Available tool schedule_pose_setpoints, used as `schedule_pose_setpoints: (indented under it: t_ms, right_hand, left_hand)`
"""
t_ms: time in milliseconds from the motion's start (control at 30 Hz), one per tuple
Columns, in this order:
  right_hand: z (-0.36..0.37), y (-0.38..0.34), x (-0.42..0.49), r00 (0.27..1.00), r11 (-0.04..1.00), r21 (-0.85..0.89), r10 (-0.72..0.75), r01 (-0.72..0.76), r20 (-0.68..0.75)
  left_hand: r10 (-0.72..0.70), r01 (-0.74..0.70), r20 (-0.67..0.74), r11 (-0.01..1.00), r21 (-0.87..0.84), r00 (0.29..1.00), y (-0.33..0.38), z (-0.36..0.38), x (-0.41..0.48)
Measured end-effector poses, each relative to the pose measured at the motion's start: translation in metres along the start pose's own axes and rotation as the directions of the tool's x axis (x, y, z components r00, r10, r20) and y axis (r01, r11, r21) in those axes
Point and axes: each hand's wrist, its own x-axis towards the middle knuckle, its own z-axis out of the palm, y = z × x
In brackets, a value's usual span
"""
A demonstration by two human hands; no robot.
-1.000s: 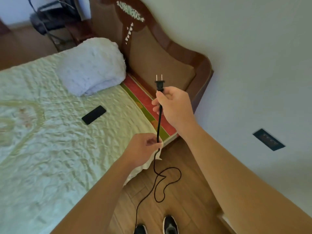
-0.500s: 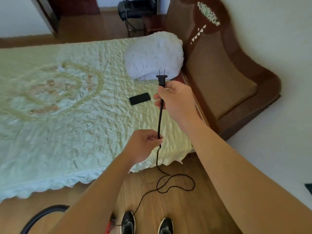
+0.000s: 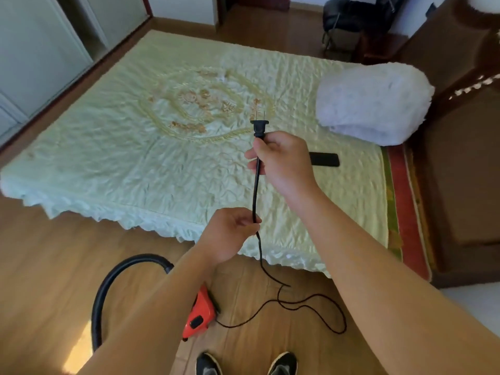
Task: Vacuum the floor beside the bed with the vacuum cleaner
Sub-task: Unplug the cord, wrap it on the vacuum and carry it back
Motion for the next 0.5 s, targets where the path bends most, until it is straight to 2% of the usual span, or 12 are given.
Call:
schedule_pose_setpoints:
  t_ms: [300,500]
  right_hand:
    - [0.166,0.001,-0.017,0.980,0.999,-0.053,0.023,-0.012,0.197]
    - [0.248,0.002,-0.037,0.952,0.996,-0.086,0.051,-0.026,0.301]
  left_hand:
    - [-0.099,0.095,-0.143,0.995,-0.034,0.985,-0.086,-0.114,-0.053]
    - [-0.087,0.080,-0.212,0.996,-0.040,0.973,-0.135,-0.166,-0.091]
